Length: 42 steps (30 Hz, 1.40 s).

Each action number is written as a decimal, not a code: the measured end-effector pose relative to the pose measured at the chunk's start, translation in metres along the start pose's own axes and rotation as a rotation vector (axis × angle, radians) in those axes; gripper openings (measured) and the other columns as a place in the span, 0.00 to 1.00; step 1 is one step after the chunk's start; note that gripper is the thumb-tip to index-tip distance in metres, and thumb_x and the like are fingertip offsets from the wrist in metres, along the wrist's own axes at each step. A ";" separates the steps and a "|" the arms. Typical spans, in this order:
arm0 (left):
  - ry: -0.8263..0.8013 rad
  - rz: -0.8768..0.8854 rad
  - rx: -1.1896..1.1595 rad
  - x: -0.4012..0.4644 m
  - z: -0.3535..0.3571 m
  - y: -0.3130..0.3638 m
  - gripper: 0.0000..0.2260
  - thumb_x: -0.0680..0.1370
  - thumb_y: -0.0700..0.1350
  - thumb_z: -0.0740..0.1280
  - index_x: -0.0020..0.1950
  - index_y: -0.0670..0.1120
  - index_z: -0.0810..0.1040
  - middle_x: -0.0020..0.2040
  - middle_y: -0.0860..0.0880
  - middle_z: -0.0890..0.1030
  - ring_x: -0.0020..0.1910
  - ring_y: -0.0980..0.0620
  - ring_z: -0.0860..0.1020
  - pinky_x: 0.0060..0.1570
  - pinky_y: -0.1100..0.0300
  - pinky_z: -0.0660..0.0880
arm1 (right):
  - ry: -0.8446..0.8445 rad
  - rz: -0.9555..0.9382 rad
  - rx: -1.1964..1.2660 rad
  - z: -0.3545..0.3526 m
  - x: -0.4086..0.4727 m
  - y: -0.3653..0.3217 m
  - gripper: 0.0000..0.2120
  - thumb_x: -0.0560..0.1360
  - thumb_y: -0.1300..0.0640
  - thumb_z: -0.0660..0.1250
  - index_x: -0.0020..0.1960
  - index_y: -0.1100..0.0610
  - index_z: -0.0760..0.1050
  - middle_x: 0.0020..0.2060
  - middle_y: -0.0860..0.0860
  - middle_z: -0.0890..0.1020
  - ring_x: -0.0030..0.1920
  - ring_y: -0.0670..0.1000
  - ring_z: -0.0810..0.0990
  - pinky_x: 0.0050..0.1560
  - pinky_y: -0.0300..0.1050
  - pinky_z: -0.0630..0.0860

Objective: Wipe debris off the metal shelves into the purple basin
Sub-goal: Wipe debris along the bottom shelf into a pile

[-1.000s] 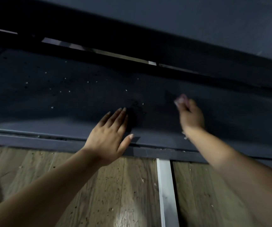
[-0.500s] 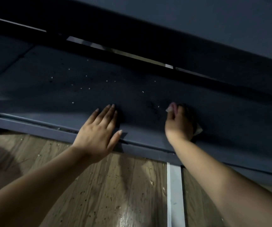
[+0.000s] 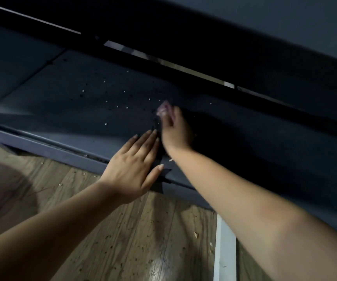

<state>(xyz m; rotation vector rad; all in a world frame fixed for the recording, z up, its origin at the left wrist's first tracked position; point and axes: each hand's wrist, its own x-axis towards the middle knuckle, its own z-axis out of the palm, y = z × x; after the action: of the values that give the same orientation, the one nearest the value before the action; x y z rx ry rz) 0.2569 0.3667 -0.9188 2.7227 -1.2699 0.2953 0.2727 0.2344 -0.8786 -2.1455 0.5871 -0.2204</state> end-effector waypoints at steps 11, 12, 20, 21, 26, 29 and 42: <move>0.001 -0.140 -0.002 -0.004 -0.004 -0.018 0.33 0.82 0.58 0.42 0.70 0.33 0.66 0.71 0.36 0.67 0.72 0.43 0.61 0.71 0.54 0.49 | 0.263 0.094 -0.223 -0.092 0.022 0.085 0.14 0.81 0.52 0.55 0.60 0.57 0.72 0.59 0.55 0.78 0.59 0.57 0.76 0.57 0.48 0.69; -0.007 -0.144 -0.004 -0.005 -0.003 -0.019 0.33 0.82 0.58 0.42 0.70 0.33 0.66 0.71 0.36 0.67 0.72 0.43 0.61 0.71 0.54 0.50 | 0.252 0.075 -0.242 -0.079 0.022 0.079 0.14 0.81 0.50 0.55 0.60 0.57 0.72 0.59 0.55 0.78 0.58 0.57 0.77 0.57 0.48 0.70; 0.031 -0.161 0.004 -0.009 -0.008 -0.020 0.32 0.82 0.57 0.43 0.69 0.32 0.68 0.69 0.35 0.69 0.71 0.43 0.62 0.69 0.51 0.54 | -0.061 -0.168 -0.260 0.014 0.011 0.000 0.14 0.82 0.51 0.53 0.63 0.56 0.69 0.57 0.55 0.79 0.56 0.56 0.77 0.46 0.44 0.66; 0.021 -0.157 0.008 -0.010 -0.009 -0.022 0.32 0.82 0.57 0.43 0.70 0.33 0.67 0.69 0.35 0.69 0.71 0.44 0.61 0.69 0.51 0.53 | -0.087 -0.192 -0.248 0.021 0.008 -0.006 0.14 0.82 0.51 0.53 0.63 0.56 0.70 0.58 0.55 0.79 0.57 0.56 0.77 0.46 0.43 0.65; -0.024 -0.188 0.032 -0.007 -0.011 -0.029 0.34 0.81 0.59 0.42 0.71 0.33 0.65 0.71 0.36 0.67 0.72 0.44 0.61 0.71 0.53 0.50 | -0.130 -0.213 -0.105 0.016 0.009 -0.009 0.15 0.82 0.52 0.53 0.64 0.57 0.69 0.58 0.54 0.79 0.55 0.56 0.77 0.45 0.41 0.66; -0.032 -0.215 -0.026 -0.005 -0.009 -0.030 0.36 0.77 0.62 0.36 0.74 0.37 0.53 0.75 0.42 0.53 0.74 0.50 0.47 0.72 0.58 0.39 | 0.020 -0.235 -0.088 -0.017 0.028 0.021 0.14 0.82 0.54 0.55 0.63 0.58 0.70 0.53 0.58 0.79 0.51 0.59 0.78 0.50 0.51 0.73; 0.021 -0.223 0.009 -0.005 -0.001 -0.031 0.34 0.82 0.58 0.42 0.69 0.32 0.69 0.69 0.34 0.69 0.69 0.38 0.68 0.69 0.51 0.54 | 0.209 0.245 -0.581 -0.152 0.097 0.122 0.25 0.82 0.44 0.46 0.68 0.59 0.67 0.67 0.62 0.70 0.67 0.64 0.67 0.69 0.59 0.58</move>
<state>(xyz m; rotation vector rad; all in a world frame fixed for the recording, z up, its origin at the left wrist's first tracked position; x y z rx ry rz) 0.2774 0.3899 -0.9201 2.8264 -0.9501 0.3056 0.2621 0.0172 -0.8898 -2.5881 1.1386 -0.1497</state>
